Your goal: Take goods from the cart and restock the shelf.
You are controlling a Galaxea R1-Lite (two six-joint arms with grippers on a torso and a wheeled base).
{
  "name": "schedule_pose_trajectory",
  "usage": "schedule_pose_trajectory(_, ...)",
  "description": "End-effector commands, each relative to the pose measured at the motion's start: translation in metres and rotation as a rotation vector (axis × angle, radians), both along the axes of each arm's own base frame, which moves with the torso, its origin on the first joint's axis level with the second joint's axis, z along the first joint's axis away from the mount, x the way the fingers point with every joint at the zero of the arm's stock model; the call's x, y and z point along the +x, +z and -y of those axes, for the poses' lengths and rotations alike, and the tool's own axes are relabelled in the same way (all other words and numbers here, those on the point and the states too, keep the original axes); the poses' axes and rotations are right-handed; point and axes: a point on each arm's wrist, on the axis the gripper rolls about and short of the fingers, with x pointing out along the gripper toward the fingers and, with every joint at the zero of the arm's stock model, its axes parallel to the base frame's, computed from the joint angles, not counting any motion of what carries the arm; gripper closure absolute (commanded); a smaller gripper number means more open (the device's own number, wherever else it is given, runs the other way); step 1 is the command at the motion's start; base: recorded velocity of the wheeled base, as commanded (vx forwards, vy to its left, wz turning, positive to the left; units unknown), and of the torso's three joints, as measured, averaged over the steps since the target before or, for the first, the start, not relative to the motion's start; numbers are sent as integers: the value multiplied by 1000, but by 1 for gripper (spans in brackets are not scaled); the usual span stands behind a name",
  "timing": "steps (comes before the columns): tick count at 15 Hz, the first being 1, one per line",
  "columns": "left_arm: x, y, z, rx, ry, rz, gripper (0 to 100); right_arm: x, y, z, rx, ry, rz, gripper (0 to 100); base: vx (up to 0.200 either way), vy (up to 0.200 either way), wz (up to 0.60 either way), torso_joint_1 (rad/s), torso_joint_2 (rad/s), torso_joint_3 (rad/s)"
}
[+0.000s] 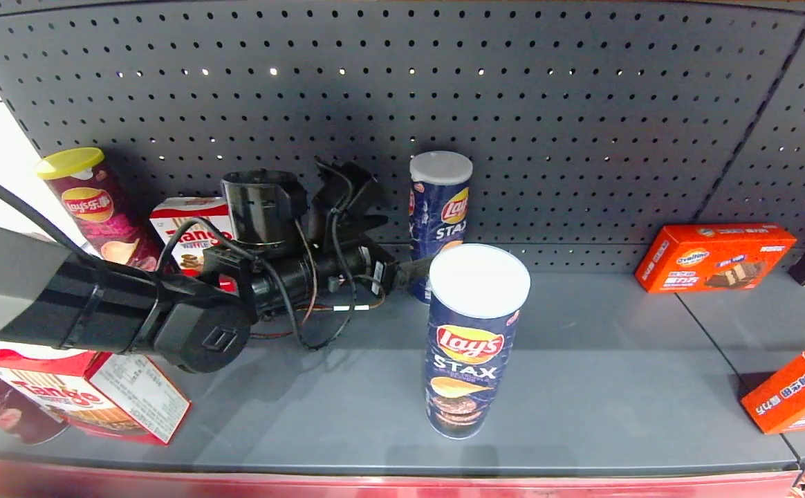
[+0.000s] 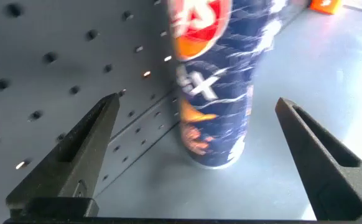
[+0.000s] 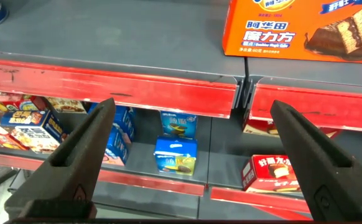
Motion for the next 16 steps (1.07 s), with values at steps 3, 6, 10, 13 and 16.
schedule_pose_trajectory(3,-3,2,-2,1,28,4,0,0,0,0,0,1,-2,0,0,0,0,0,0,0)
schedule_pose_trajectory(6,-2,3,-4,6,91,8,0,0,0,0,0,1,-2,0,0,0,0,0,0,0)
schedule_pose_trajectory(10,-3,-3,-7,14,148,-5,0,0,0,0,0,1,-2,0,0,0,0,0,0,0)
schedule_pose_trajectory(13,-6,-2,-11,4,156,3,0,0,0,0,0,1,-2,0,0,0,0,0,0,0)
schedule_pose_trajectory(16,-6,-1,-13,0,192,3,0,0,0,0,0,1,-2,0,0,0,0,0,0,0)
